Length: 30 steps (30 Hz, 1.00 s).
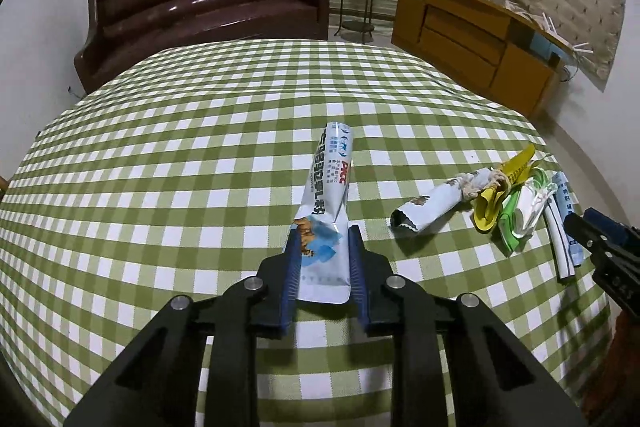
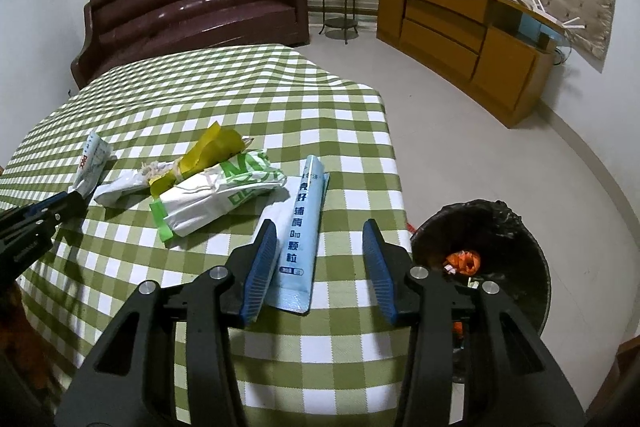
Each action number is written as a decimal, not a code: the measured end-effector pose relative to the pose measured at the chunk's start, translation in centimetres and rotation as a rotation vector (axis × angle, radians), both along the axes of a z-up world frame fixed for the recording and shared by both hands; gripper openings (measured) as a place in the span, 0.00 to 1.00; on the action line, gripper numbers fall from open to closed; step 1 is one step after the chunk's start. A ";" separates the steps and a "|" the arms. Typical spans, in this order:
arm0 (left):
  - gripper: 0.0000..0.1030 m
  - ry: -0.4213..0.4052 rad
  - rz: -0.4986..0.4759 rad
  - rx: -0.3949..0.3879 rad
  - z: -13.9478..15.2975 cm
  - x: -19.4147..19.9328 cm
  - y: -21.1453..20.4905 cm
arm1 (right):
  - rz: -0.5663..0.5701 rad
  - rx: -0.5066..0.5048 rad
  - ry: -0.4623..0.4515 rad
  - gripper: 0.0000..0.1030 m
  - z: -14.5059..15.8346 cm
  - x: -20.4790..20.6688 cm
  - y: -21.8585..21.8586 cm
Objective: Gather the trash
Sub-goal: 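Grasp the white-blue squeezed tube with the left tool while the right tool grasps the blue tube, then carry both tubes with both tools over the bin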
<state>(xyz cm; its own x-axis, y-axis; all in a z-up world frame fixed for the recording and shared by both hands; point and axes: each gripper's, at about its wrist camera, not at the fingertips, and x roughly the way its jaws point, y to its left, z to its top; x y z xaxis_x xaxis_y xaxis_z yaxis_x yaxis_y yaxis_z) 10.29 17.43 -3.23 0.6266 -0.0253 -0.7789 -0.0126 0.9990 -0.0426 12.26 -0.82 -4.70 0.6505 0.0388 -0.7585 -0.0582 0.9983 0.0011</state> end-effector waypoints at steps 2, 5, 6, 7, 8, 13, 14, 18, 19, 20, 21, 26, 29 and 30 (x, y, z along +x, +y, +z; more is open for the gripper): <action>0.23 -0.002 0.002 -0.003 0.0 0.0 0.2 | 0.006 0.002 0.005 0.33 0.0 0.1 0.2; 0.22 -0.006 0.003 -0.009 0.0 -0.1 0.5 | 0.013 0.005 0.007 0.25 0.0 0.0 0.3; 0.22 -0.008 0.004 -0.011 0.0 -0.1 0.7 | 0.016 0.007 0.010 0.19 -0.1 0.0 0.4; 0.22 -0.009 0.004 -0.013 0.0 -0.2 0.8 | 0.022 0.017 0.017 0.15 -0.2 0.0 0.5; 0.21 -0.011 0.004 -0.015 0.0 -0.2 0.9 | 0.024 0.016 0.016 0.15 -0.2 -0.1 0.6; 0.20 -0.019 0.007 -0.018 0.1 -0.5 1.1 | 0.031 0.019 0.000 0.15 0.0 -0.4 1.0; 0.19 -0.020 0.008 -0.019 0.1 -0.5 1.1 | 0.031 0.023 -0.004 0.15 0.1 -0.4 1.0; 0.17 -0.022 0.013 -0.024 0.2 -0.8 1.3 | 0.030 0.034 -0.018 0.15 0.5 -0.8 0.9; 0.17 -0.023 0.014 -0.025 0.3 -0.8 1.4 | 0.029 0.035 -0.020 0.15 0.6 -0.9 0.8; 0.16 -0.023 0.015 -0.027 0.4 -0.9 1.4 | 0.028 0.035 -0.023 0.15 0.7 -1.0 0.7; 0.16 -0.023 0.016 -0.029 0.4 -1.0 1.4 | 0.027 0.035 -0.026 0.15 0.8 -1.0 0.5; 0.14 -0.026 0.008 -0.048 0.7 -1.6 1.3 | 0.011 0.042 -0.040 0.15 1.3 -1.6 -0.4; 0.13 -0.031 0.005 -0.044 0.8 -1.9 0.8 | -0.002 0.045 -0.048 0.15 1.5 -2.0 -1.1; 0.12 -0.032 0.006 -0.045 0.8 -2.0 0.7 | -0.005 0.045 -0.049 0.15 1.6 -2.1 -1.3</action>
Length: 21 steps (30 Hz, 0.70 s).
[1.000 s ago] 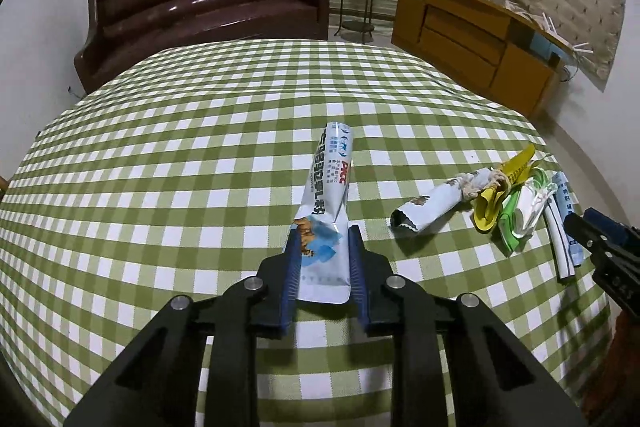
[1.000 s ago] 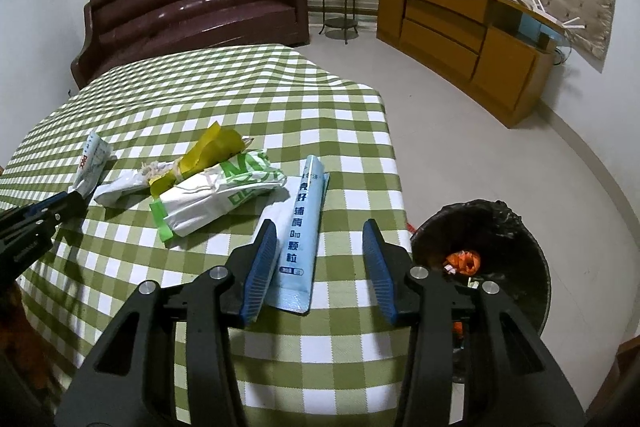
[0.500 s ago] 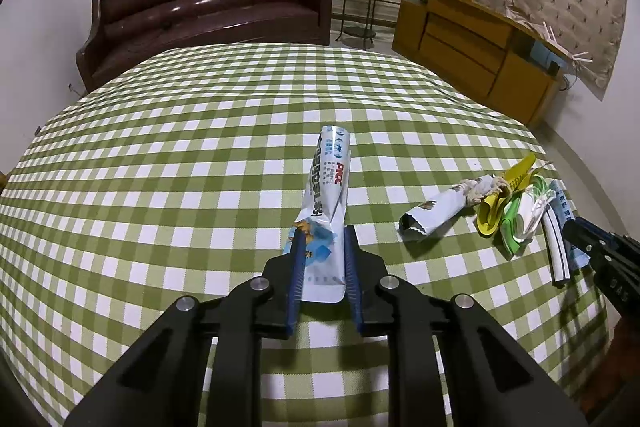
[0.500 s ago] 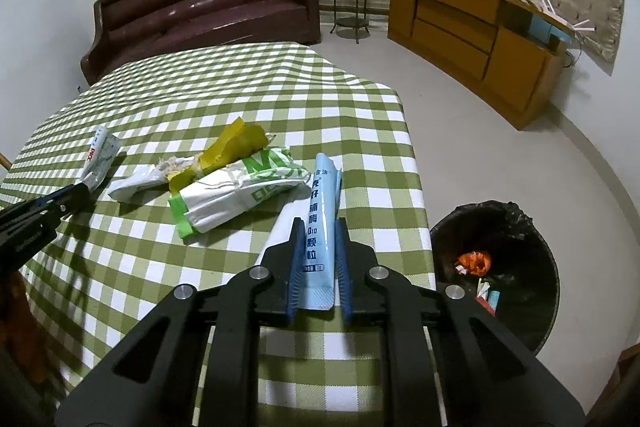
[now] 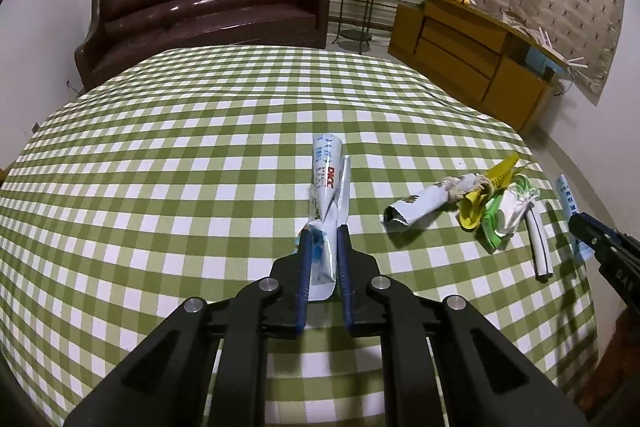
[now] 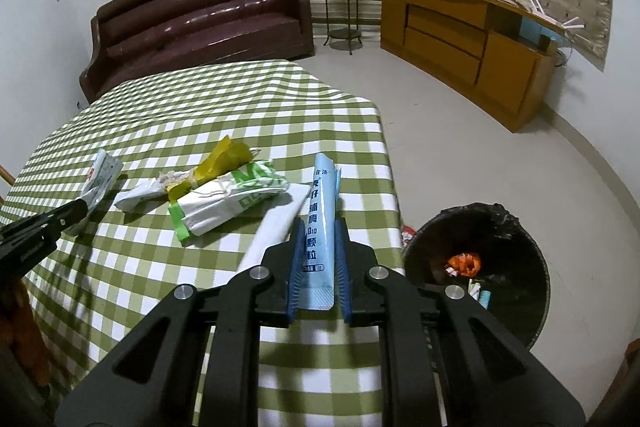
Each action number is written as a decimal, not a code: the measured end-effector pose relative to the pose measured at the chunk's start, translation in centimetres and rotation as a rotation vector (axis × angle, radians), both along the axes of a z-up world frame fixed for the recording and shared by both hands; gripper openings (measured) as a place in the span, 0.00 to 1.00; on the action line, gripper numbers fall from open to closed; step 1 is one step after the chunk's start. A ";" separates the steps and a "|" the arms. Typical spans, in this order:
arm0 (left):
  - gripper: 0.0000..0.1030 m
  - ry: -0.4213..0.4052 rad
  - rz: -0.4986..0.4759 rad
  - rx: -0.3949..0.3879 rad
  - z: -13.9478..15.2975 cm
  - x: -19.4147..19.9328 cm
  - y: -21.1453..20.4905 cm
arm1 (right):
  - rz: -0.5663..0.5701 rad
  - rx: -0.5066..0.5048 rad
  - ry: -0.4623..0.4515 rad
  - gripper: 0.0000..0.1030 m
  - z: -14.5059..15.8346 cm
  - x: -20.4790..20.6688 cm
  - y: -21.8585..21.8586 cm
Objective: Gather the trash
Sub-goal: 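Carry both tubes with both tools over the bin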
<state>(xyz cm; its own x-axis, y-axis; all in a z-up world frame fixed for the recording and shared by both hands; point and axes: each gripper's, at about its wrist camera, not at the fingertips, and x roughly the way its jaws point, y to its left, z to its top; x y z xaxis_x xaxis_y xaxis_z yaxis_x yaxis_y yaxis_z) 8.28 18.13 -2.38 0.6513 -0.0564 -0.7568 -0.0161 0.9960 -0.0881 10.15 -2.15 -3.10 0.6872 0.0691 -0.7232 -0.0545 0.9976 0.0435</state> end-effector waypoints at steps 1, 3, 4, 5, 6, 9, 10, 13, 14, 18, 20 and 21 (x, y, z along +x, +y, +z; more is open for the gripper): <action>0.12 -0.001 0.000 -0.001 0.1 -0.1 -0.1 | -0.003 0.000 -0.002 0.15 0.1 0.0 -0.2; 0.12 -0.007 0.000 0.001 0.3 -0.2 -0.5 | -0.011 0.001 -0.007 0.15 0.3 -0.4 -0.7; 0.12 -0.011 -0.001 0.003 0.5 -0.4 -0.6 | -0.015 0.002 -0.010 0.15 0.3 -0.5 -0.9; 0.12 -0.014 -0.002 0.004 0.6 -0.5 -0.8 | -0.018 0.003 -0.012 0.15 0.3 -0.7 -1.1; 0.12 -0.017 -0.003 0.005 0.7 -0.6 -1.0 | -0.020 0.004 -0.013 0.15 0.3 -0.8 -1.4; 0.12 -0.024 -0.006 0.004 1.2 -1.0 -1.6 | -0.030 0.006 -0.019 0.15 0.5 -1.2 -2.3; 0.12 -0.029 -0.008 0.002 1.4 -1.2 -1.7 | -0.033 0.007 -0.021 0.15 0.5 -1.3 -2.6; 0.12 -0.046 -0.027 -0.001 2.1 -1.6 -2.6 | -0.046 0.005 -0.030 0.15 0.9 -1.7 -3.6; 0.12 -0.052 -0.036 -0.003 2.3 -1.8 -3.0 | -0.050 0.005 -0.033 0.15 0.9 -1.9 -3.9; 0.12 -0.077 -0.089 -0.010 3.3 -2.2 -5.2 | -0.075 0.000 -0.043 0.15 1.3 -2.4 -5.4; 0.12 -0.084 -0.114 -0.012 3.5 -2.4 -6.3 | -0.091 -0.002 -0.047 0.15 1.4 -2.7 -6.2; 0.12 -0.087 -0.127 -0.014 3.6 -2.4 -6.9 | -0.098 -0.005 -0.049 0.15 1.5 -2.8 -6.6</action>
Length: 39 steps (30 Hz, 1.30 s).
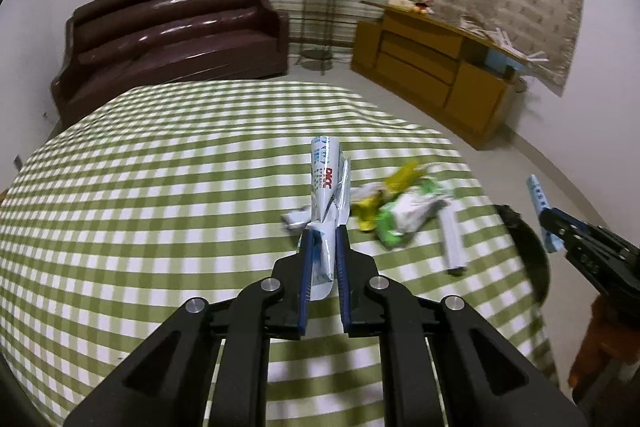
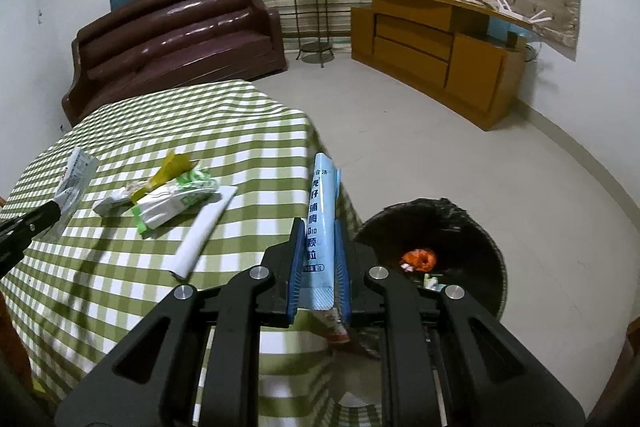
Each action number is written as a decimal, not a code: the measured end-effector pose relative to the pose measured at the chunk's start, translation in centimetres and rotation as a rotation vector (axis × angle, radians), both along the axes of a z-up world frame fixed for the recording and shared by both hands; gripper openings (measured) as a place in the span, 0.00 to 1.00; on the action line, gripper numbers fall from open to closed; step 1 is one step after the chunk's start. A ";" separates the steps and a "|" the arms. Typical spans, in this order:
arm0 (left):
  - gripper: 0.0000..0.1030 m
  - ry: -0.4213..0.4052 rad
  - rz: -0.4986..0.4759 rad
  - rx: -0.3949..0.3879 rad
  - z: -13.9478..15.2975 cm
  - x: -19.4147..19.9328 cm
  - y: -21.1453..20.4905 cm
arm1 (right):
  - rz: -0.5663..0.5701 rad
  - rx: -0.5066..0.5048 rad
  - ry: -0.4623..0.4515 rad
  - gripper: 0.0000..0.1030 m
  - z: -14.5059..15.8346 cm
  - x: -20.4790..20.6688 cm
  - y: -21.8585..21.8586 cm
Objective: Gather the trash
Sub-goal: 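Carry both tubes with both tools over the bin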
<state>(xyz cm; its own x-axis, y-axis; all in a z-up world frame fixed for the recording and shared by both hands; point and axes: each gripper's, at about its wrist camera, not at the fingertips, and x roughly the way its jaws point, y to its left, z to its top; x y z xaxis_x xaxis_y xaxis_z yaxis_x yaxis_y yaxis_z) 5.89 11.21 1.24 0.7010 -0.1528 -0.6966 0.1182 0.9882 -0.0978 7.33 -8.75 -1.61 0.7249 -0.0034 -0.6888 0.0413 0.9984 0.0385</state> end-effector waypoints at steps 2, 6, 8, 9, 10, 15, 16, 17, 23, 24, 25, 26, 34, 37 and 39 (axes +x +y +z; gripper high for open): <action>0.12 -0.003 -0.033 -0.005 0.1 0.0 -1.7 | -0.012 -0.004 -0.002 0.15 0.0 -0.3 -0.7; 0.12 -0.013 -0.096 -0.013 -0.1 -0.1 -4.6 | -0.046 -0.016 -0.002 0.15 0.0 -0.8 -2.5; 0.12 -0.017 -0.131 -0.020 -0.1 0.1 -6.4 | -0.067 -0.020 -0.002 0.15 -0.1 -1.1 -3.6; 0.12 -0.019 -0.148 -0.023 -0.1 0.2 -7.3 | -0.075 -0.021 -0.003 0.15 -0.1 -1.2 -4.0; 0.12 -0.022 -0.163 -0.025 0.0 0.3 -8.1 | -0.085 -0.022 -0.003 0.15 -0.1 -1.4 -4.4; 0.12 -0.032 -0.223 -0.025 0.0 0.5 -12.0 | -0.125 -0.027 -0.008 0.15 -0.2 -1.8 -6.5; 0.12 -0.030 -0.236 -0.023 -0.1 0.7 -12.9 | -0.131 -0.027 -0.009 0.15 -0.2 -1.9 -6.7; 0.12 -0.028 -0.247 -0.022 -0.2 0.8 -13.6 | -0.137 -0.026 -0.009 0.15 -0.3 -2.0 -6.9; 0.12 -0.029 -0.285 -0.014 -0.6 1.5 -16.9 | -0.171 -0.015 -0.009 0.15 -0.6 -2.3 -8.8; 0.12 -0.027 -0.293 -0.013 -0.7 1.7 -17.6 | -0.177 -0.014 -0.011 0.15 -0.6 -2.3 -9.1; 0.12 -0.026 -0.298 -0.012 -0.8 1.7 -17.9 | -0.181 -0.014 -0.013 0.15 -0.6 -2.3 -9.3; 0.12 -0.026 -0.302 -0.009 -0.9 1.7 -18.3 | -0.184 -0.015 -0.014 0.15 -0.6 -2.3 -9.5; 0.12 -0.011 -0.328 0.017 -2.1 2.2 -20.8 | -0.205 -0.004 -0.006 0.15 -1.1 -2.0 -10.8; 0.12 -0.005 -0.333 0.025 -2.5 2.4 -21.4 | -0.209 -0.001 -0.001 0.15 -1.4 -1.8 -11.2; 0.12 0.002 -0.337 0.030 -2.8 2.6 -21.9 | -0.213 0.002 0.003 0.15 -1.5 -1.6 -11.5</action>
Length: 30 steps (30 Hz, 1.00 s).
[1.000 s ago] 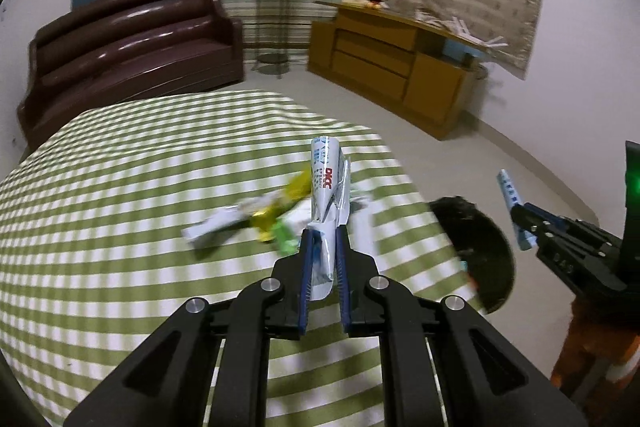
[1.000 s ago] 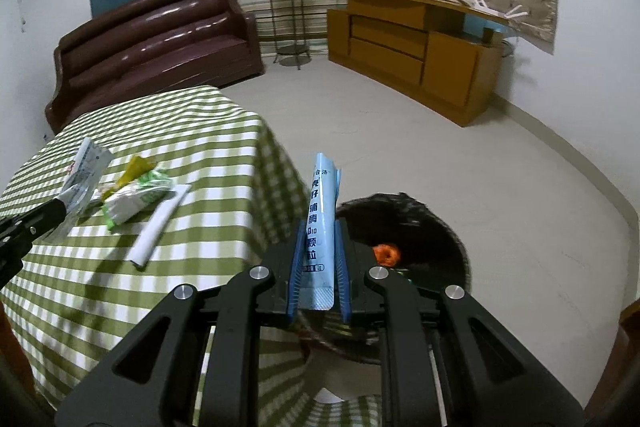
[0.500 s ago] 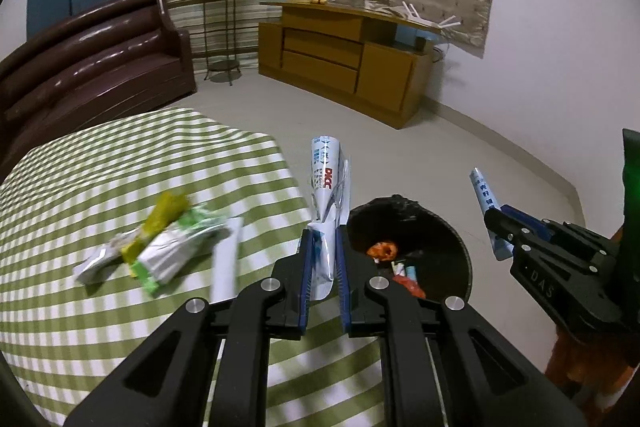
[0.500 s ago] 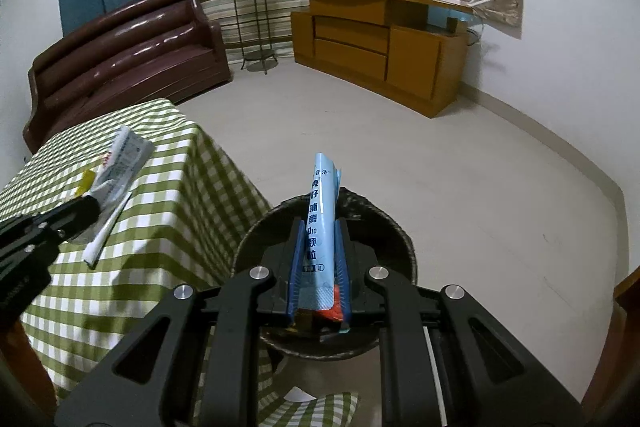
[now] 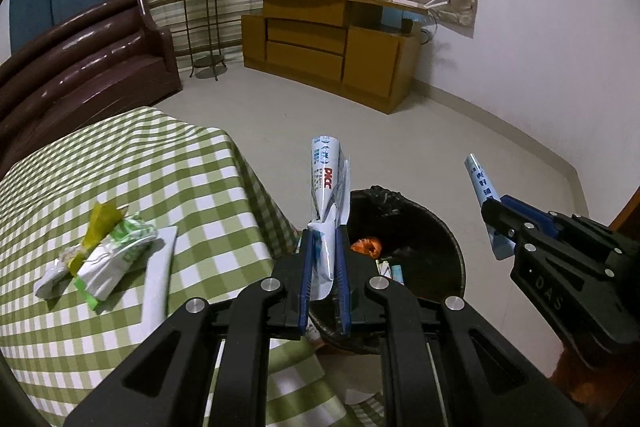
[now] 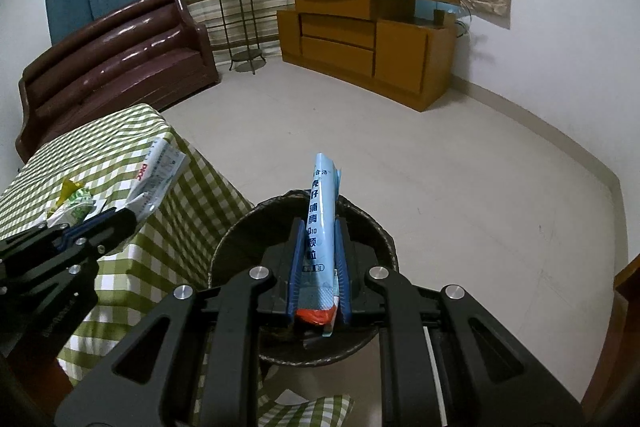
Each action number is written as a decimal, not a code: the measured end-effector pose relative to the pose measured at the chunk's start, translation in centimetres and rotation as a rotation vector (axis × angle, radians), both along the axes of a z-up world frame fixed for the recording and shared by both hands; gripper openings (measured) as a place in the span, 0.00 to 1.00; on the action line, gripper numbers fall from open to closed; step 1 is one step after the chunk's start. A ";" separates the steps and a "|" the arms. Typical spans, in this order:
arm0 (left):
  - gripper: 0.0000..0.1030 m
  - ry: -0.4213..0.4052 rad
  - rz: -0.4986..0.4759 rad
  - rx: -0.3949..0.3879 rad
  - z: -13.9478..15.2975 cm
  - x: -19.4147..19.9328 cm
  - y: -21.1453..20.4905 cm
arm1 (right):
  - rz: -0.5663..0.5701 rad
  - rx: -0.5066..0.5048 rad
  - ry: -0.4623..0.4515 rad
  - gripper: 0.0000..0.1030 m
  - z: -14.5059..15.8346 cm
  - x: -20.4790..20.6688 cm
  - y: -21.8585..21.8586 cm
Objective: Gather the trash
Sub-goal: 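Carry both tubes with both tools over the bin, then open both tools above the bin to drop the two tubes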
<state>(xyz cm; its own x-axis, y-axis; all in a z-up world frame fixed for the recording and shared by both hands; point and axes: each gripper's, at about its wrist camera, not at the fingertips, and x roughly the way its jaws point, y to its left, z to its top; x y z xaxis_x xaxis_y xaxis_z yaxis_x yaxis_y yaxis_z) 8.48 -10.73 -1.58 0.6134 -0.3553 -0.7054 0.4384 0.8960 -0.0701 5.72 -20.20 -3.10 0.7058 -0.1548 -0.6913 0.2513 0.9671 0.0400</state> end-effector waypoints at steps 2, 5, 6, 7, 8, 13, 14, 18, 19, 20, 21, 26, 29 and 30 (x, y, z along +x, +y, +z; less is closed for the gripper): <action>0.12 0.005 -0.001 0.004 -0.1 0.3 -0.5 | -0.005 0.002 0.004 0.15 -0.2 0.1 -0.2; 0.12 0.008 -0.005 0.012 -0.4 0.6 -0.7 | -0.012 0.005 0.009 0.15 -0.4 0.4 -0.4; 0.12 0.009 -0.006 0.014 -0.5 0.7 -0.7 | -0.014 0.007 0.010 0.15 -0.5 0.4 -0.4; 0.12 0.010 -0.007 0.016 -0.6 0.8 -0.8 | -0.016 0.008 0.011 0.15 -0.5 0.5 -0.5; 0.12 0.011 -0.007 0.018 -0.7 0.7 -0.9 | -0.018 0.010 0.013 0.15 -0.6 0.5 -0.6; 0.12 0.014 -0.011 0.029 -0.9 1.2 -1.1 | -0.025 0.016 0.016 0.15 -0.9 0.6 -0.9; 0.12 0.012 -0.011 0.032 -1.0 1.2 -1.2 | -0.026 0.018 0.016 0.15 -1.0 0.7 -1.0; 0.12 0.001 -0.012 0.043 -1.1 1.2 -1.6 | -0.024 0.023 0.019 0.15 -1.1 0.9 -1.2; 0.12 0.000 -0.014 0.043 -1.1 1.2 -1.7 | -0.024 0.023 0.020 0.15 -1.2 1.0 -1.1; 0.12 -0.001 -0.015 0.044 -1.2 1.1 -1.8 | -0.024 0.024 0.020 0.15 -1.3 0.9 -1.2; 0.12 -0.001 -0.017 0.046 -1.2 1.1 -1.9 | -0.024 0.025 0.021 0.15 -1.3 0.9 -1.2; 0.12 0.010 -0.025 0.048 -1.5 1.1 -2.2 | -0.034 0.034 0.021 0.16 -1.6 1.1 -1.7; 0.12 0.014 -0.028 0.050 -1.5 1.3 -2.3 | -0.040 0.050 0.026 0.17 -1.8 1.3 -1.8; 0.12 0.016 -0.030 0.051 -1.5 1.4 -2.3 | -0.042 0.054 0.028 0.17 -1.9 1.3 -2.1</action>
<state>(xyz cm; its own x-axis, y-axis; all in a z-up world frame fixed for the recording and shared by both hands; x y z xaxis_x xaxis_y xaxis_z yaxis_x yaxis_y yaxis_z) 9.90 -13.00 -3.03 0.5915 -0.3366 -0.7327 0.4648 0.8849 -0.0314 6.98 -22.26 -4.96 0.6798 -0.1453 -0.7189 0.2929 0.9524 0.0845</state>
